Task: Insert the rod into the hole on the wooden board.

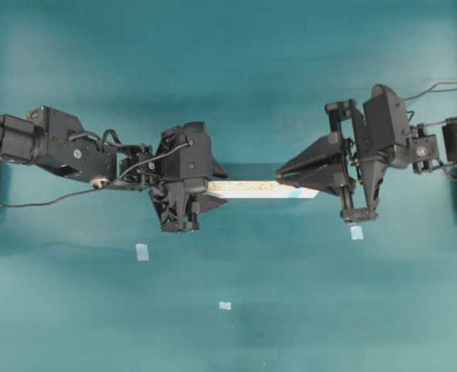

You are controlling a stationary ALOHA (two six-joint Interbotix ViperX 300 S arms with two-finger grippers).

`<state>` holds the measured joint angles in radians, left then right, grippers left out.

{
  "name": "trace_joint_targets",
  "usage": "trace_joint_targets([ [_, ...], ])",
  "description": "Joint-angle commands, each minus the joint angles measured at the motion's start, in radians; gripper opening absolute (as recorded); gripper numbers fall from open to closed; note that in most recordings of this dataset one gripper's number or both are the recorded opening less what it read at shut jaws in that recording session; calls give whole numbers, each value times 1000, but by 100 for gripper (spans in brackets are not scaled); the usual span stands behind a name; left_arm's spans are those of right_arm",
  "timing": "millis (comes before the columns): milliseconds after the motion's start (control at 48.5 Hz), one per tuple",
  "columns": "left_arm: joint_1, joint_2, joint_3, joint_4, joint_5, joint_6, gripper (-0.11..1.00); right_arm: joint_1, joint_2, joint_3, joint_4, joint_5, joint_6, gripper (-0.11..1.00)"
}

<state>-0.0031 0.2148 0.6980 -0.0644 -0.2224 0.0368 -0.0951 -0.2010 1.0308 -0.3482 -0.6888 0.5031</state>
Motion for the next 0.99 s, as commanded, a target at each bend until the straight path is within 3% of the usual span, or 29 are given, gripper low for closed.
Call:
trace_joint_targets([
  [0, -3, -21, -17, 2, -5, 3, 65, -5, 8, -5, 5, -46, -17, 10],
  [248, -2, -23, -23, 2, -3, 2, 65, -8, 67, 20, 67, -161, -137, 10],
  [475, -3, -23, -29, 2, 6, 2, 60, -8, 78, 104, 135, -284, -161, 10],
  [784, -5, -25, -31, 2, 18, 2, 51, -8, 71, 123, 137, -305, -163, 10],
  [970, -12, -25, -31, 2, 23, 2, 50, -8, 74, 130, 138, -305, -164, 10],
])
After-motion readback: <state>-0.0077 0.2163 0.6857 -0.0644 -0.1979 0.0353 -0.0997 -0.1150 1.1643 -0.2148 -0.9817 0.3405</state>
